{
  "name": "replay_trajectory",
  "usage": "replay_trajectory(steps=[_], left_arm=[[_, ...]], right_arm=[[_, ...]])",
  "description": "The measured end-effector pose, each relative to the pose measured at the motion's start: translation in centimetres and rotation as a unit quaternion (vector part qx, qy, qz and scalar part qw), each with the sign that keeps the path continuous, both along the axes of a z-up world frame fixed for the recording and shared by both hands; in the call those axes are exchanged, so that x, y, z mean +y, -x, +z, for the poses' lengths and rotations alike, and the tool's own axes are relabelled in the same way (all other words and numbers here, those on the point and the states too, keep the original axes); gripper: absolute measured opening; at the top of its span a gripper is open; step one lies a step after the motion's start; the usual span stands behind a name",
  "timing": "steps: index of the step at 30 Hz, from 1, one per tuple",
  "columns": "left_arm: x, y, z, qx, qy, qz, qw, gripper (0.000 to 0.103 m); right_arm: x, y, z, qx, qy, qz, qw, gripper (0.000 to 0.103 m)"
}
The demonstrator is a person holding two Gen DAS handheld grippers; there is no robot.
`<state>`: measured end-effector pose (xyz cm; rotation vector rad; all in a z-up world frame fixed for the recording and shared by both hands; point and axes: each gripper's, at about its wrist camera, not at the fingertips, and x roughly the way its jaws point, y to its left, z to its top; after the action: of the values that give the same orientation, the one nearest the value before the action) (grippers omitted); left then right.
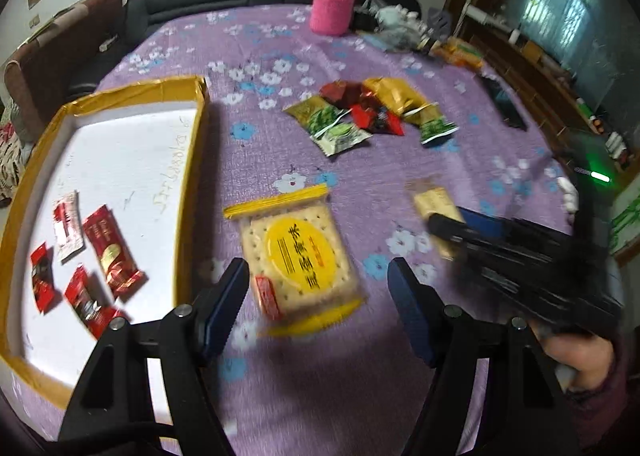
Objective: Organize snacks
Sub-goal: 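Grasp the large yellow cracker pack with the left tool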
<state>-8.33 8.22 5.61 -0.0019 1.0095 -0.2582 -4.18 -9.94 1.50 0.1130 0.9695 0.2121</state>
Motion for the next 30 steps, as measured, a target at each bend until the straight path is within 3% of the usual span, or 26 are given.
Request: replay_trajectory(steps=[3,7,11,14,17,19,22,26,30], left_arm=[[-0.6,-1.8,-1.6,0.021,-0.026,0.007,0.9994,0.073],[-1.6,-3.0,-2.9,0.029,-0.066,0.004,0.9974,0.081],[-2.0,-3.7,-4.3,0.045,-0.082,0.002,0.9956,0.083],[-2.2,-3.4,-4.1,0.025,-0.088,0.000,0.9958,0.074],[-2.3,-2.9,-3.8,0.017,-0.082,-0.004,0.9964,0.072],[-2.3,-2.4,-3.4,0.010,-0.071,-0.007,0.9974,0.072],[-1.5,-1.7,-1.9,0.008,-0.021,-0.007,0.9997,0.072],[1.0,-0.3,1.6,-0.010,0.044,0.000,0.9990,0.072],[4.8,1.0,5.6,-0.051,0.083,0.021,0.9950,0.072]], right_arm=[[-0.7,0.1,-0.1,-0.006,-0.025,0.001,1.000,0.031],[-0.8,0.2,-0.1,-0.011,-0.039,0.004,0.999,0.031],[-1.2,0.1,-0.1,-0.013,-0.053,0.005,0.998,0.031],[-1.4,0.1,-0.2,-0.012,-0.060,0.006,0.998,0.031],[-1.5,0.1,-0.1,-0.011,-0.063,0.007,0.998,0.031],[-1.5,0.2,0.0,-0.011,-0.064,0.006,0.998,0.031],[-1.3,0.6,0.5,-0.017,-0.064,0.007,0.998,0.031],[-0.8,1.2,2.0,-0.027,-0.071,0.017,0.997,0.031],[0.7,1.7,4.3,-0.048,-0.087,0.042,0.994,0.031]])
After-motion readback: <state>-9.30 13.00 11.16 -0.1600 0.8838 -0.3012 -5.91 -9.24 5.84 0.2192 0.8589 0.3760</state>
